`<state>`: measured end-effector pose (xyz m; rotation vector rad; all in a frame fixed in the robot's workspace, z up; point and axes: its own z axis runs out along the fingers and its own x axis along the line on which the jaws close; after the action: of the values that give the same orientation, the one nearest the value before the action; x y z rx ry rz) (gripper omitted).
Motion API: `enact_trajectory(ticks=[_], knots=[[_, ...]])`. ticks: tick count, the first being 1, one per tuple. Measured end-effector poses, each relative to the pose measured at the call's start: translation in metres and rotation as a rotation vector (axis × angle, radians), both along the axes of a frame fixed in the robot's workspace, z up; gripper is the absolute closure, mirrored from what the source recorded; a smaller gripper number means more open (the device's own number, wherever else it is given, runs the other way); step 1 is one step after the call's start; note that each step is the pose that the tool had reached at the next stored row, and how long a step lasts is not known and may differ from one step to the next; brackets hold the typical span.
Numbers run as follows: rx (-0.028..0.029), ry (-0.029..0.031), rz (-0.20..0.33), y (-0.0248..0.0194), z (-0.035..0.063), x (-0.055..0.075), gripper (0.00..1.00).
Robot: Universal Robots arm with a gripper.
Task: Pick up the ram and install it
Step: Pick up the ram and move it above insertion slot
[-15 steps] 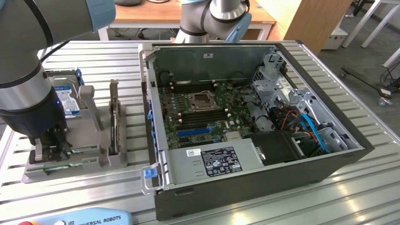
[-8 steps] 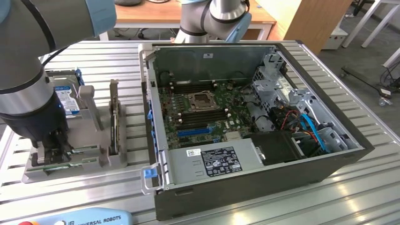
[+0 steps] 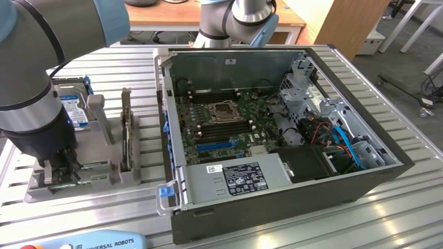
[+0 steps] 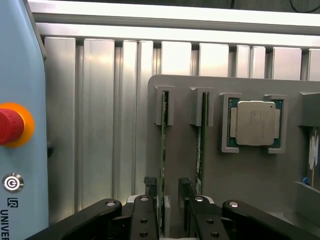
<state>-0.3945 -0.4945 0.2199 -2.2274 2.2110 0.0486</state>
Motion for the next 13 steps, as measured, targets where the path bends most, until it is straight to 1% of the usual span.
enact_trajectory(ticks=[13], knots=[[0.0,0.0,0.0,-0.0008,-0.0117,0.0,0.69]])
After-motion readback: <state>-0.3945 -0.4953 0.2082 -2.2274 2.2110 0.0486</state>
